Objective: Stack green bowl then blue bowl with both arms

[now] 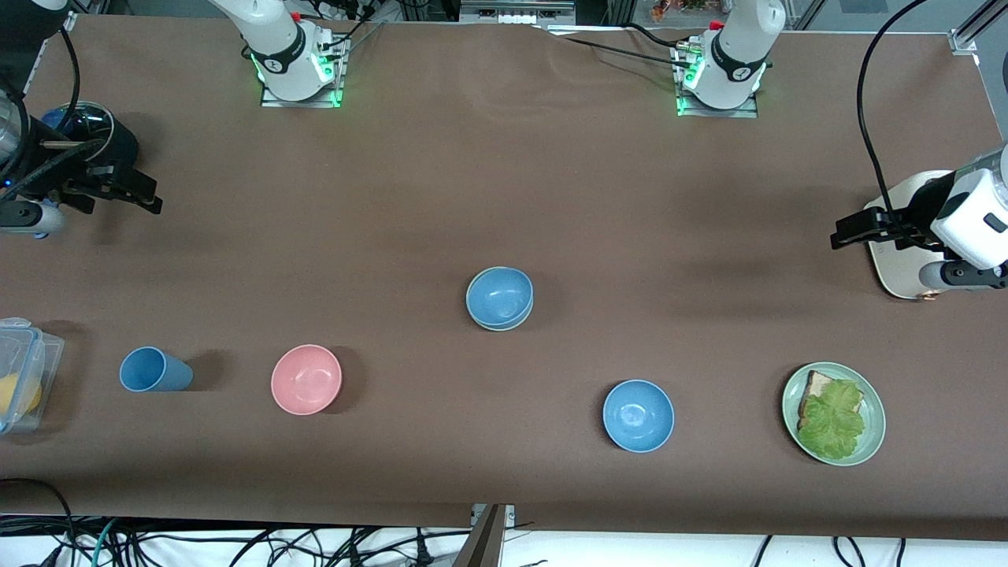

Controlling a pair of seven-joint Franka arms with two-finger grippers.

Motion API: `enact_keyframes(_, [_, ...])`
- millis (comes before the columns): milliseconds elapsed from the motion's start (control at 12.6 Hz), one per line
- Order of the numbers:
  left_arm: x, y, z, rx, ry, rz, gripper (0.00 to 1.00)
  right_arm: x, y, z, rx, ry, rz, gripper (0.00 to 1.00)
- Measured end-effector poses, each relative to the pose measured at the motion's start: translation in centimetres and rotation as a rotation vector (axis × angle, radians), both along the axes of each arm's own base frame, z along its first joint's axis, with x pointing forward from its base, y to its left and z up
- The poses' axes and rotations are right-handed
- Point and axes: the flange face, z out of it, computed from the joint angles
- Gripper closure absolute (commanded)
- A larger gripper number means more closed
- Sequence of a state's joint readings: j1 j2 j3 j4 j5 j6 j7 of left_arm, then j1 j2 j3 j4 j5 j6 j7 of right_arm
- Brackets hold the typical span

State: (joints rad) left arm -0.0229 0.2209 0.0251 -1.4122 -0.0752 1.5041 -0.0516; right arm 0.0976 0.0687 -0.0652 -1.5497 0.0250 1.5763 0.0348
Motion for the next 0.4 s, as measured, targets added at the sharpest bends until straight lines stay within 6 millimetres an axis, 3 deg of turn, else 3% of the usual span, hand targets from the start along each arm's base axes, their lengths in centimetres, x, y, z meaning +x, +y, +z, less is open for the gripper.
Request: enact_keyframes(396, [0.0,-0.1,-0.1,0.000,0.002,-0.002,0.00,-0.5,1.0,-0.2,0.002,0.007,0.019,0.00])
